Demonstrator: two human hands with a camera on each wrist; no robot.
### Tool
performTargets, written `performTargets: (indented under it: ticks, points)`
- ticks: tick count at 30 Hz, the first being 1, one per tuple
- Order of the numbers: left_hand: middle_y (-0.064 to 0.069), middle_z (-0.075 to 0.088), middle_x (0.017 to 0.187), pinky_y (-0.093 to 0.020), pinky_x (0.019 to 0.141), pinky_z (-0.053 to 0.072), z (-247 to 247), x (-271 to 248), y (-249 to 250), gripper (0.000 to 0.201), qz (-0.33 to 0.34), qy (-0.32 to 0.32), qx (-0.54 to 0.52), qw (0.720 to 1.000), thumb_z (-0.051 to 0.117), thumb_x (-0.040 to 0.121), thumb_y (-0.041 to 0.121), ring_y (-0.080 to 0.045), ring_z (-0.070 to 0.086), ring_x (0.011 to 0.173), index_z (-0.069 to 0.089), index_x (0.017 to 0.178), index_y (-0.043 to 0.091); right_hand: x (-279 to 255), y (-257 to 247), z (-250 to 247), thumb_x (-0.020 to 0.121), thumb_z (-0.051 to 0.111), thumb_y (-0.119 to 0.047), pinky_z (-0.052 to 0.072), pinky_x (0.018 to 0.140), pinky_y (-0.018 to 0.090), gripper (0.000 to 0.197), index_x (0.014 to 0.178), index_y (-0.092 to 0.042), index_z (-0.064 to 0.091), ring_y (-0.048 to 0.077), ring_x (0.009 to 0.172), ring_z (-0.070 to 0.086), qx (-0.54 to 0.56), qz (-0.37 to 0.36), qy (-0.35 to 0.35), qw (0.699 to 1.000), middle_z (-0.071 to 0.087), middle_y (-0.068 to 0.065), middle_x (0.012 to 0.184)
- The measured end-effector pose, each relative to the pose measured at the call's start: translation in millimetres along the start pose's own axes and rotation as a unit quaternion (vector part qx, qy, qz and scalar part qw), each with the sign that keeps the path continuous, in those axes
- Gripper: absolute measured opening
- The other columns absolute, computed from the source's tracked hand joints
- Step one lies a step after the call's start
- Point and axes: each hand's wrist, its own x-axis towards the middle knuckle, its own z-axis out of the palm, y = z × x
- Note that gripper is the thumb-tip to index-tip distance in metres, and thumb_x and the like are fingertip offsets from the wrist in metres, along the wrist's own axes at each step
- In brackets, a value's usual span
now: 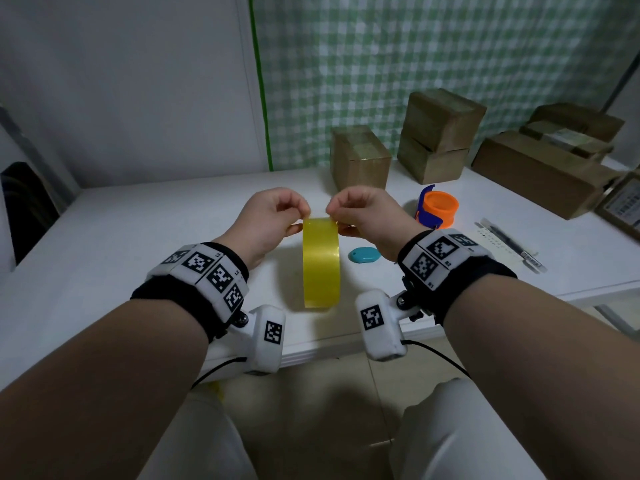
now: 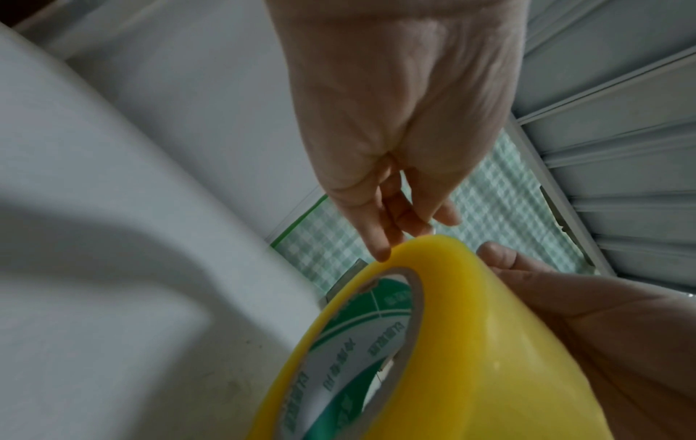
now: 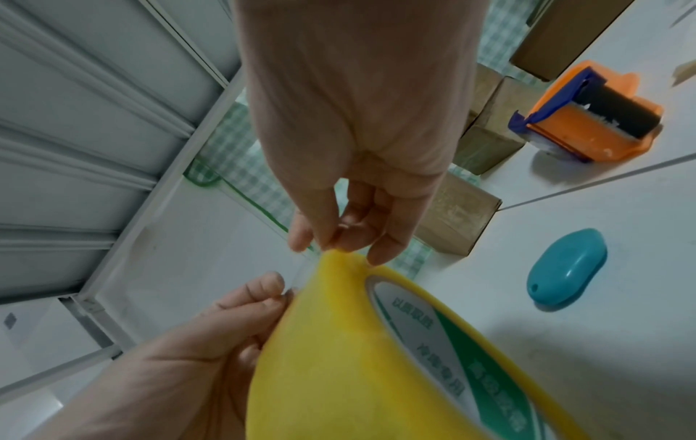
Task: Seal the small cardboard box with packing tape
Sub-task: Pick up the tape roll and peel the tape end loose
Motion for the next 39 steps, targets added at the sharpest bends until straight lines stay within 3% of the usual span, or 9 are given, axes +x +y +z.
performTargets:
  ticks: [3, 8, 15, 19, 26, 29, 32, 36, 39]
  points:
    - [-0.004, 0.059, 0.076, -0.029, 0.079, 0.053, 1, 0, 0, 0.029, 0.004, 0.000, 0.000, 1.000, 0.058, 0.085, -0.010, -0.016, 0.058, 0.075, 0.061, 0.071, 0.015, 0, 0, 0, 0.089, 0.054, 0.004, 0.050, 0.059, 0.015, 0.025, 0.081, -0.014, 0.069, 0.007, 0.054, 0.053, -0.008, 0.011, 0.004, 1.000, 0.057, 0.003, 0.068]
    - [-0.005, 0.059, 0.074, -0.018, 0.068, 0.055, 0, -1, 0, 0.026, 0.005, 0.005, 0.016, 1.000, 0.061, 0.084, -0.008, -0.012, 0.058, 0.068, 0.062, 0.075, 0.016, 0, 0, 0, 0.086, 0.061, 0.003, 0.052, 0.066, 0.015, 0.021, 0.105, 0.000, 0.068, 0.009, 0.064, 0.057, -0.028, 0.014, 0.018, 0.999, 0.061, 0.002, 0.073]
    - [-0.007, 0.059, 0.073, -0.019, 0.065, 0.056, 3, -2, 4, 0.024, -0.018, 0.003, 0.004, 1.000, 0.061, 0.084, -0.009, -0.014, 0.060, 0.067, 0.061, 0.076, 0.013, 0, -1, 3, 0.082, 0.068, 0.001, 0.051, 0.054, 0.007, 0.019, 0.101, 0.002, 0.069, 0.007, 0.063, 0.058, -0.047, 0.010, 0.039, 0.998, 0.063, 0.001, 0.071]
    - [-0.008, 0.060, 0.074, -0.021, 0.066, 0.056, 5, -1, 6, 0.023, -0.030, 0.001, -0.001, 1.000, 0.062, 0.085, -0.008, -0.016, 0.061, 0.067, 0.061, 0.076, 0.014, 0, -4, 5, 0.083, 0.067, -0.001, 0.052, 0.061, 0.015, 0.006, 0.087, -0.003, 0.070, 0.008, 0.063, 0.058, -0.083, 0.009, 0.040, 0.996, 0.062, 0.000, 0.069]
    - [-0.004, 0.056, 0.071, -0.017, 0.058, 0.055, 8, -2, 5, 0.021, -0.010, 0.001, 0.032, 0.999, 0.063, 0.086, -0.001, -0.014, 0.057, 0.065, 0.062, 0.072, 0.014, -2, -5, 8, 0.086, 0.061, -0.002, 0.049, 0.060, 0.020, 0.021, 0.070, -0.015, 0.062, 0.011, 0.059, 0.054, -0.093, 0.010, 0.025, 0.995, 0.060, 0.002, 0.068]
    - [-0.007, 0.058, 0.091, -0.025, 0.063, 0.057, 12, -2, 3, 0.022, 0.013, 0.026, 0.071, 0.997, 0.062, 0.088, 0.007, -0.020, 0.061, 0.078, 0.060, 0.069, 0.018, 0, -6, 8, 0.087, 0.062, -0.007, 0.053, 0.067, 0.030, 0.021, 0.069, -0.018, 0.060, 0.016, 0.064, 0.056, -0.117, 0.008, 0.021, 0.993, 0.061, 0.005, 0.072]
    - [-0.011, 0.056, 0.110, -0.024, 0.056, 0.054, 15, -2, 1, 0.021, 0.010, 0.043, 0.086, 0.995, 0.062, 0.089, 0.015, -0.025, 0.063, 0.090, 0.059, 0.069, 0.020, 2, -8, 8, 0.087, 0.064, -0.013, 0.056, 0.082, 0.041, 0.019, 0.069, -0.021, 0.061, 0.022, 0.074, 0.061, -0.143, 0.011, 0.015, 0.990, 0.064, 0.009, 0.078]
    - [-0.004, 0.059, 0.089, -0.021, 0.052, 0.056, 16, -2, -1, 0.020, -0.020, 0.041, 0.043, 0.998, 0.063, 0.089, 0.015, -0.017, 0.063, 0.075, 0.056, 0.070, 0.014, 2, -8, 7, 0.087, 0.065, -0.018, 0.058, 0.081, 0.041, 0.022, 0.066, -0.017, 0.057, 0.020, 0.073, 0.063, -0.162, 0.017, 0.027, 0.986, 0.063, 0.004, 0.071]
    - [-0.002, 0.057, 0.083, -0.019, 0.046, 0.052, 17, -2, 0, 0.021, -0.019, 0.051, 0.046, 0.997, 0.063, 0.089, 0.017, -0.015, 0.061, 0.072, 0.054, 0.070, 0.014, 1, -7, 6, 0.089, 0.062, -0.019, 0.058, 0.068, 0.030, 0.024, 0.067, -0.015, 0.052, 0.015, 0.062, 0.059, -0.170, 0.028, 0.032, 0.985, 0.059, 0.003, 0.069]
